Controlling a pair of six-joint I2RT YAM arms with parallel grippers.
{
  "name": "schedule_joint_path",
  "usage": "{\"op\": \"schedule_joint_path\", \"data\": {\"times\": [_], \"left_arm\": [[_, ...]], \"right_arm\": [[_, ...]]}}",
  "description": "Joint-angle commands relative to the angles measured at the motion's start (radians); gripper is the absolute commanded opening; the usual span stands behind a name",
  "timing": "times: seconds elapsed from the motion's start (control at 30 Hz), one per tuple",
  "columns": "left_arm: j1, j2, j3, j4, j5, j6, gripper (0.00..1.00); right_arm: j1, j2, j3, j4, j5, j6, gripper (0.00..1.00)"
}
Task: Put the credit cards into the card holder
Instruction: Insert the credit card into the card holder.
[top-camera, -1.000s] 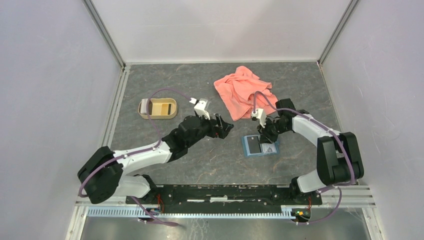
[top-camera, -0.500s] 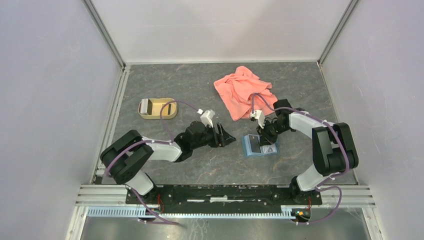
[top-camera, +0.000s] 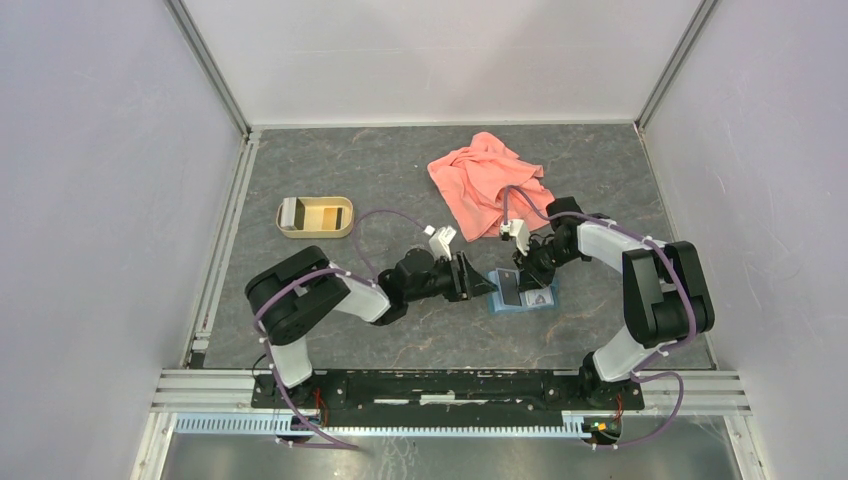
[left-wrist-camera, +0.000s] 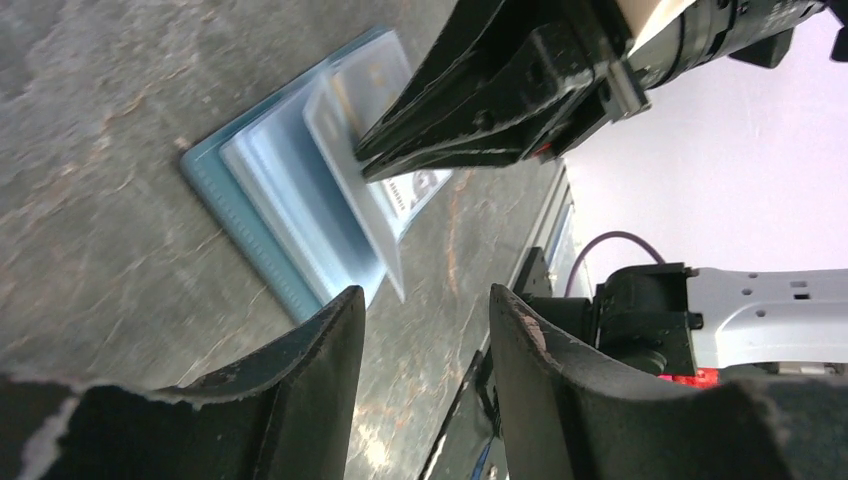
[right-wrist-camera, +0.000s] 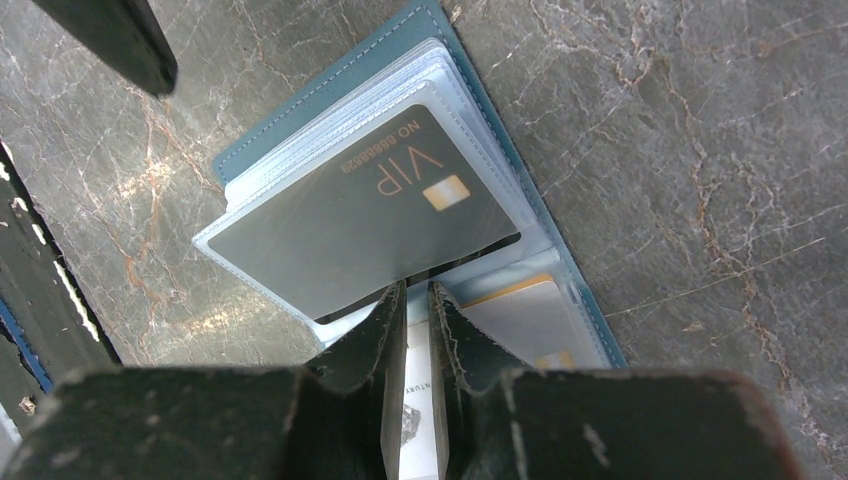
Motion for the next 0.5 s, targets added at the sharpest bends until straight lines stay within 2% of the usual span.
{"op": "schedule_joint_path", "data": {"times": [0.0,0.47], "left_arm": [[-0.012,0.073,0.085,0.078,0.032,-0.057,0.56],[-0.015,0.186,0.187,0.000,0.043,-0.053,0.53]], "right_arm": [[0.003,0.028,0.010,-0.019,0.005,0.002,0.18],[0.004,0.030,0.013,-0.024,0.007,-0.003,0.18]]}}
